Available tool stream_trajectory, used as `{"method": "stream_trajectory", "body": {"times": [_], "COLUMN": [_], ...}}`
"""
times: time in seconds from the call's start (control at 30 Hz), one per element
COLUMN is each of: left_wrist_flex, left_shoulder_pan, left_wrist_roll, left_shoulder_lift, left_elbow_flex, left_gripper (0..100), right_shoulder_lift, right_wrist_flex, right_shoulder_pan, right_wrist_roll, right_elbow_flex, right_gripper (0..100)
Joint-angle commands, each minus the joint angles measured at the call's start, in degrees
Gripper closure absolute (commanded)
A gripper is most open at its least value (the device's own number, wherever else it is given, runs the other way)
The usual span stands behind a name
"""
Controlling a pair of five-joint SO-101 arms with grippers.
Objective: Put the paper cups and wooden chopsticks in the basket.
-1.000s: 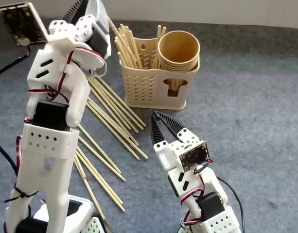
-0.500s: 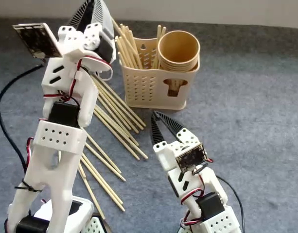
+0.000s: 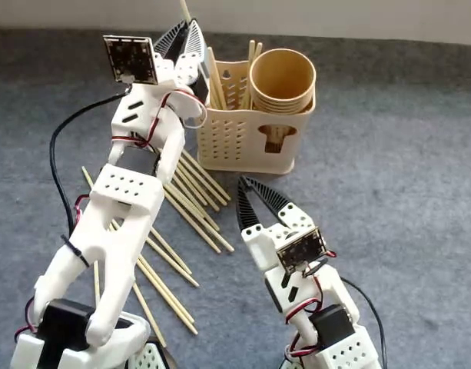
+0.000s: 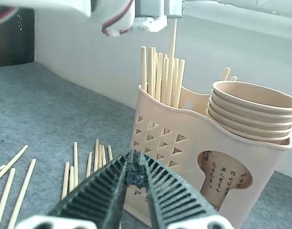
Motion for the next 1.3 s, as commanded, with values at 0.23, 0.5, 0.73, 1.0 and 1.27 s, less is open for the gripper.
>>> {"method": "stream_trajectory", "body": {"times": [0.23,0.5,0.73,1.0,1.27], "left_wrist_flex": [21.7,25.9,33.5,43.4,63.6], "left_shoulder_pan": [2.6,2.5,2.2,-0.1,-9.2], "left_wrist_roll": [-1.1,-1.1,-1.1,-1.6,-5.5], "left_shoulder_lift": [-0.8,-2.2,-13.5,-21.1,-21.2], "left_elbow_flex": [-8.2,-9.9,-8.1,-8.3,-10.5], "left_gripper": [89,89,89,89,89], "right_shoulder_lift": [-0.7,-0.7,-0.7,-0.7,-0.7], "right_wrist_flex": [0.0,0.0,0.0,0.1,0.1], "right_shoulder_pan": [-0.8,-0.8,-0.7,-0.7,-0.6], "right_wrist_roll": [0.6,0.6,0.6,0.6,0.6], "right_elbow_flex": [5.8,5.8,5.8,5.8,5.8], "right_gripper": [99.2,99.2,99.2,99.2,99.2]}}
